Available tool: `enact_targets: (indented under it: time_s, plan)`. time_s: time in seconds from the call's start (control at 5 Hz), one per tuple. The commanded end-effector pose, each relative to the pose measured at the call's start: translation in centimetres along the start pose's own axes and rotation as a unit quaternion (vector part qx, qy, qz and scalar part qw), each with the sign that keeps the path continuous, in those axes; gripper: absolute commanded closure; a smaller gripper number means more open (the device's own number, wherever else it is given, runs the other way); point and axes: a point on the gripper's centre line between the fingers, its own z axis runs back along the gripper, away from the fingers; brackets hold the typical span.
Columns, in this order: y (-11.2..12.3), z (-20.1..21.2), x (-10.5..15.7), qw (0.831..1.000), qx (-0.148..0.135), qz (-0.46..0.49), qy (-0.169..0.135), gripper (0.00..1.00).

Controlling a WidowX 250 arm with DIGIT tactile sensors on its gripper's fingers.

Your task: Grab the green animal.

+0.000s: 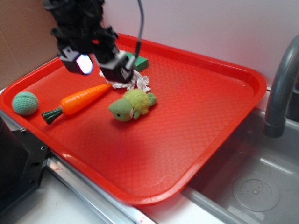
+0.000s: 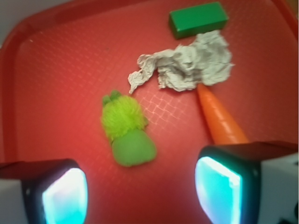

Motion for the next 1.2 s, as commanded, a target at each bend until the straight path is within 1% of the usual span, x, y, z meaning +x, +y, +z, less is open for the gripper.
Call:
enact_targets:
  time_s: [0.0, 0.2, 0.4, 0.6, 0.8, 1.0]
  plan:
    - [-0.4, -5.2, 0.2, 0.999, 0.024, -0.03, 0.028, 0.0]
    - [-0.5, -6.7, 0.3, 0.998, 0.021, -0.049, 0.038, 0.0]
    - [-0.1, -7.1, 0.6, 0.997, 0.01, -0.058, 0.052, 0.0]
    - [-0.1, -7.1, 0.4, 0.998, 0.002, -0.044, 0.043, 1.0]
    - [0.0, -7.0, 0.3, 0.999, 0.005, -0.028, 0.038, 1.0]
    - [-0.2, -5.3, 0.7, 0.998, 0.01, -0.047, 0.046, 1.0]
